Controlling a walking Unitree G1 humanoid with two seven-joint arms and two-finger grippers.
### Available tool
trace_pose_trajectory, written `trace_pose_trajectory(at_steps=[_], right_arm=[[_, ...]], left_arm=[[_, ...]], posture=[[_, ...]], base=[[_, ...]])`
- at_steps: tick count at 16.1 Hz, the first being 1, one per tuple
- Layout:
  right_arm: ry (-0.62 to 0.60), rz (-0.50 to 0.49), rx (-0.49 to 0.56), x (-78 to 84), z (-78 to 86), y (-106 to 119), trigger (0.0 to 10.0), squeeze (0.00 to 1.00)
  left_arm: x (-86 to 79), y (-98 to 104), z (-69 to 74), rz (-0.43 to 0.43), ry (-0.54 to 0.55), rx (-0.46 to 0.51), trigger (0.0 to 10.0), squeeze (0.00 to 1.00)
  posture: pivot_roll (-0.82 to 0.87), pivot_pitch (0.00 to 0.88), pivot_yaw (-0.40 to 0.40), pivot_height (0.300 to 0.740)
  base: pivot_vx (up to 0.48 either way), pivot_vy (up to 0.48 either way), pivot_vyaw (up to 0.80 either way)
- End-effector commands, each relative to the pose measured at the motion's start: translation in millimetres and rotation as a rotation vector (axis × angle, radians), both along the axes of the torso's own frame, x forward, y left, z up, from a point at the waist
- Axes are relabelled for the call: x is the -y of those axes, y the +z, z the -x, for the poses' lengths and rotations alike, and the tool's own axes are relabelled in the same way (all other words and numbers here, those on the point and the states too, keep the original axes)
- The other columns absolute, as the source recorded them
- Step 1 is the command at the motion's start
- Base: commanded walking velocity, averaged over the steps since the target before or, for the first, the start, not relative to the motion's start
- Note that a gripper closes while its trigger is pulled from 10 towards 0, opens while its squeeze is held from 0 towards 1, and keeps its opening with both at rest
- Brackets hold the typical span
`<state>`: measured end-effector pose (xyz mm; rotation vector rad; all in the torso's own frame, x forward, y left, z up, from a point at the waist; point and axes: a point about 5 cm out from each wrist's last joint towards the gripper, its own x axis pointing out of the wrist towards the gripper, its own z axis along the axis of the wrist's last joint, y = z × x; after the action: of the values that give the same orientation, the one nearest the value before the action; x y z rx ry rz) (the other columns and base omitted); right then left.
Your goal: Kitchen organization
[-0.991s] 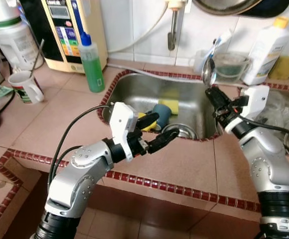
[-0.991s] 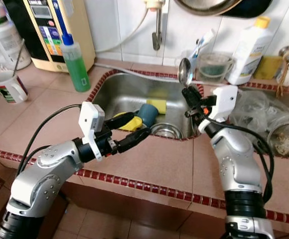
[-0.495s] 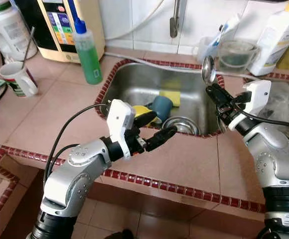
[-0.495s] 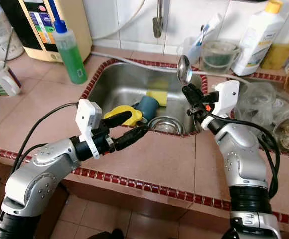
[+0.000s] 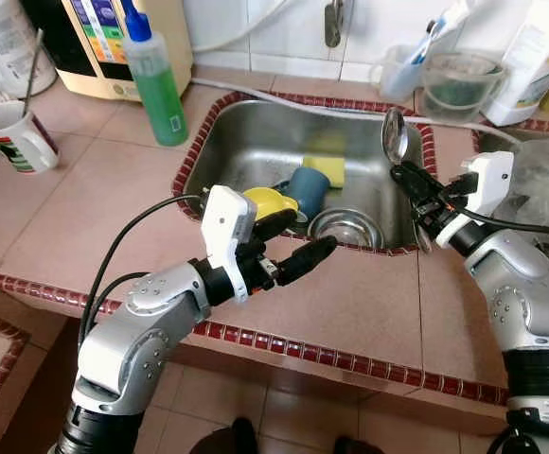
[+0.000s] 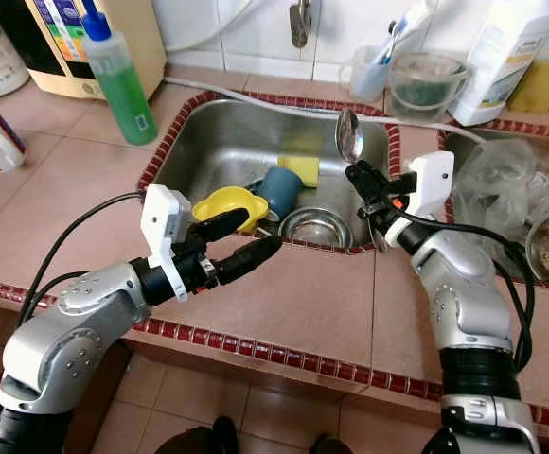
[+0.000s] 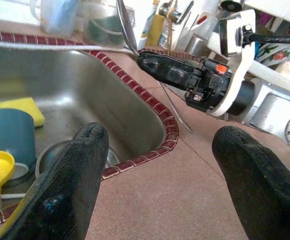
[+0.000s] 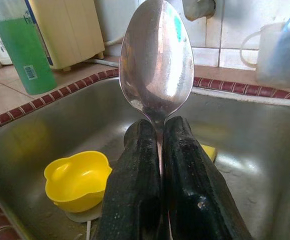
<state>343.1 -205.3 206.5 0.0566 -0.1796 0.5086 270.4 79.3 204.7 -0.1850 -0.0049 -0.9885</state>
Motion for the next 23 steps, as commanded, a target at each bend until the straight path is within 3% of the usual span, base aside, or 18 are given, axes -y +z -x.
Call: trace_pose_trajectory(at_steps=[1,13,18,19,20,23], right_arm=[[0.024,-0.004,-0.001,-0.2,-1.0,4,10.0,0.0],[-0.008,-0.038,0.056,3.8,-20.3,21,10.0,0.0],[0.019,-0.057,0.016,-2.9,-29.5,15,10.0,0.0],[0.029,-0.068,0.007,-4.6,-31.0,13,10.0,0.33],[0.052,-0.085,0.002,-7.4,-32.3,12,10.0,1.0],[0.073,-0.103,0.017,-12.5,-34.3,11,10.0,1.0]], left_arm=[[0.2,4,3.2,0.005,-0.004,-0.001,10.0,0.0],[4.3,12,14.1,0.032,0.021,-0.038,10.0,0.0],[5.2,16,19.8,0.045,0.023,-0.05,10.0,0.0],[4.9,17,19.9,0.048,0.028,-0.052,10.0,0.0],[5.0,18,19.9,0.047,0.035,-0.053,10.0,0.0],[5.2,18,19.3,0.043,0.049,-0.058,10.0,0.0]], posture=[[-0.1,0.309,0.06,0.74],[-0.06,0.365,0.061,0.74],[-0.04,0.379,0.06,0.74],[-0.04,0.379,0.06,0.74],[-0.04,0.379,0.059,0.74],[-0.04,0.375,0.06,0.74]], base=[[0.0,0.0,0.0],[0.0,0.0,0.0],[0.0,0.0,0.0],[0.0,0.0,0.0],[0.0,0.0,0.0],[0.0,0.0,0.0]])
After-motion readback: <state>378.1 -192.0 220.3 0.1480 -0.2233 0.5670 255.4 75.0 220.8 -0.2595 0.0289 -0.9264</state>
